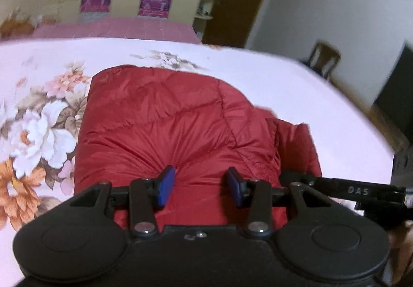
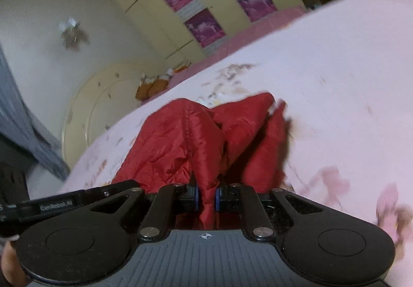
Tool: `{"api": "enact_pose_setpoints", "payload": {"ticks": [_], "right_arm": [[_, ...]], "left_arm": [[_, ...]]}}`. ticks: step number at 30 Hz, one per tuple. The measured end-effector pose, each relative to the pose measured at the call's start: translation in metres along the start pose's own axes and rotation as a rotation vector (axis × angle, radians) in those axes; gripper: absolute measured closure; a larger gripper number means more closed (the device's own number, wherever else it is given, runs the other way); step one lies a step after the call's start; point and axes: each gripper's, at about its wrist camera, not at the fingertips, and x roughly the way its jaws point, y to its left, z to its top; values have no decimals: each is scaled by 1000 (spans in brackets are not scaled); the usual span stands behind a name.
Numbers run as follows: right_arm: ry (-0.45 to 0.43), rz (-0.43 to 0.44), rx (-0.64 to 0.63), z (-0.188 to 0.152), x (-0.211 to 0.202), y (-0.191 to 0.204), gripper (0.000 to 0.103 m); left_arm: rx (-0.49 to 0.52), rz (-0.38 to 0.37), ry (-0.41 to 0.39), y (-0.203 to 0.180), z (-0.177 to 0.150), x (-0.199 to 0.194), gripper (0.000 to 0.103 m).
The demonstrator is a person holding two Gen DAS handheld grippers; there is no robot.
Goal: Fold large clothes
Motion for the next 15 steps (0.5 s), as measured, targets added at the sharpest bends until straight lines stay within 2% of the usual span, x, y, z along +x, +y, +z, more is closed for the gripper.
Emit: {"api": "enact_pose_setpoints", "payload": {"ticks": [1,3,6,7,8,9,10,12,14,15], "right_arm": [[15,-12,9,-8,4,-5,93],[16,-23,51,-13,6,-11,93],[34,-39,70,-3,-2,-6,92],[33,-51,56,1,-7,-3,87],[22,-81,30,6,-14,1,72],[-3,-125,-8,11,-23,8,65],[-42,-151,-49,16,-34,15,60],[-97,-157,-131,28,-46,32,60],[-101,-163,-215,41,-43,50,61],[-92,-162,-260,44,-34,61,66]], "left_arm": [[34,21,4,-5,-4,4,60],[37,28,14,-6,-7,7,61],[-27,-34,28,10,-1,-3,60],[-45,-52,26,14,1,-10,57],[-65,-71,18,19,3,-18,54],[-72,-77,0,22,4,-26,47],[-69,-72,-31,25,6,-34,46],[-56,-61,-71,31,12,-39,46],[-58,-44,-80,42,24,-33,48],[-59,-43,-88,47,29,-29,50]]}}
